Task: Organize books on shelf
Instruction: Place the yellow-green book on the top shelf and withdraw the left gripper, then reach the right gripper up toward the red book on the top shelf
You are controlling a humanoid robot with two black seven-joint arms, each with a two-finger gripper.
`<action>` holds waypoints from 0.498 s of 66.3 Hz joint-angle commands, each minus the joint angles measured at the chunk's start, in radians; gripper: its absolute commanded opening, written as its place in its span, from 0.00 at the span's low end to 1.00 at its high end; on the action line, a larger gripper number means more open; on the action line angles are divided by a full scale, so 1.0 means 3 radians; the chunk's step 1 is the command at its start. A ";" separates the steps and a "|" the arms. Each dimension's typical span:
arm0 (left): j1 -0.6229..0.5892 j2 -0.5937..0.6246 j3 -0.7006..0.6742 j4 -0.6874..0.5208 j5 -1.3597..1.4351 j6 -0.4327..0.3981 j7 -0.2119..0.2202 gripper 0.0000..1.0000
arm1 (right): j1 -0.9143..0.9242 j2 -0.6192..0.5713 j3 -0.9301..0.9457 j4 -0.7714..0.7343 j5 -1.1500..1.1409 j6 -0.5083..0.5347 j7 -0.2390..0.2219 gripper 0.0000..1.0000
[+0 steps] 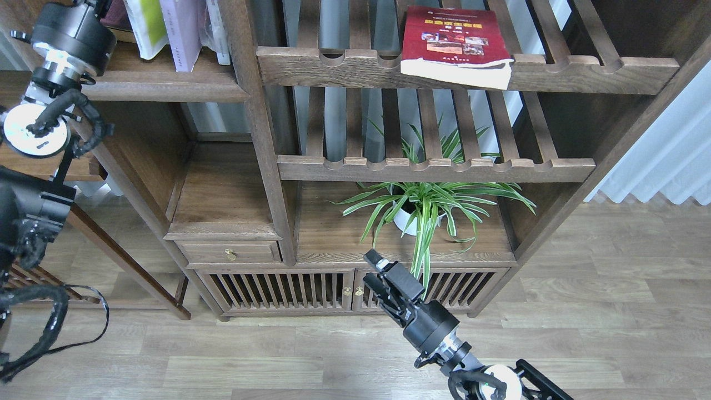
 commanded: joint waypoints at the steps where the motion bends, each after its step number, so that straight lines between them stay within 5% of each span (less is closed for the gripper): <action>1: 0.0107 -0.0006 -0.0001 -0.0138 -0.0177 0.0000 -0.0029 0.78 | 0.0009 0.0000 0.0010 0.0027 0.0006 0.0000 0.0019 0.99; 33: 0.1124 0.0071 -0.0441 -0.0910 -0.0653 0.0000 0.0038 0.86 | 0.0040 0.0000 0.0087 0.0416 0.0032 0.0000 0.0050 0.99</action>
